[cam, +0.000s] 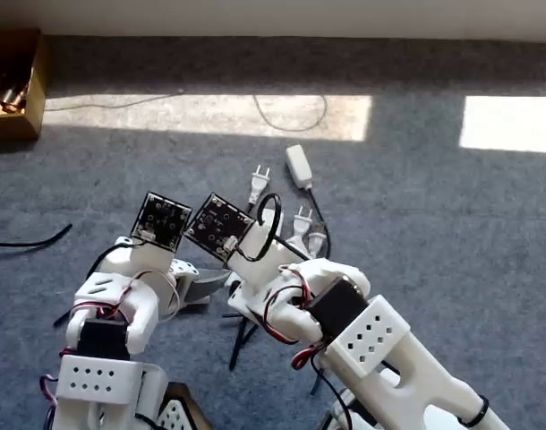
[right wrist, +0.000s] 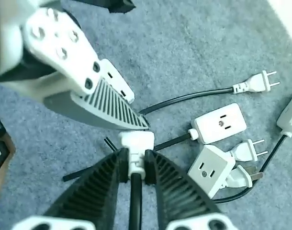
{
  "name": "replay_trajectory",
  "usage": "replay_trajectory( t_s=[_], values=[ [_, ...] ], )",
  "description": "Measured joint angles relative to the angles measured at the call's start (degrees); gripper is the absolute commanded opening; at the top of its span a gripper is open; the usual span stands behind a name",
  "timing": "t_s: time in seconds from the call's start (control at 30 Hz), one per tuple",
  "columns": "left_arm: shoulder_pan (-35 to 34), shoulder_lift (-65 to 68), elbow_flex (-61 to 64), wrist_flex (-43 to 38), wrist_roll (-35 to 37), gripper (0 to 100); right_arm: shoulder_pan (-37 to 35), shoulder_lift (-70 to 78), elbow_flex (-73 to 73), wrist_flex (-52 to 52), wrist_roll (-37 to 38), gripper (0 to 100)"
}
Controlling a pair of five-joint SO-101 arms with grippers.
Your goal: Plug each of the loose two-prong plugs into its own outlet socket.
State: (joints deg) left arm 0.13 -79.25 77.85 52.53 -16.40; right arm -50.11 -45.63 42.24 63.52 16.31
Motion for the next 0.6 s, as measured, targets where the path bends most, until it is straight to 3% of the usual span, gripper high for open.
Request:
replay_trajectory(
  t_s=[0.07, 0.23, 0.33, 0.43, 0.6],
  values=[
    [-1.8, 0.0, -0.3, 0.1, 0.0, 44, 0.0, 0.0, 0.0, 0.1, 0.0, 0.6],
    [-16.6, 0.4, -6.8, 0.1, -0.3, 44, 1.6, 0.0, 0.7, 0.6, 0.0, 0.6],
    [-21.7, 4.7, -14.4, 2.5, -0.3, 44, 2.8, 0.0, 0.4, 1.9, 0.0, 0.6],
    [-23.8, 14.9, -25.9, 9.4, -0.3, 43, 3.2, 2.1, -3.6, 4.7, 0.4, 0.6],
    [-25.7, 41.6, -50.8, 26.1, -3.9, 44, 3.2, 13.2, -15.3, 9.8, 7.4, 0.6]
  ],
)
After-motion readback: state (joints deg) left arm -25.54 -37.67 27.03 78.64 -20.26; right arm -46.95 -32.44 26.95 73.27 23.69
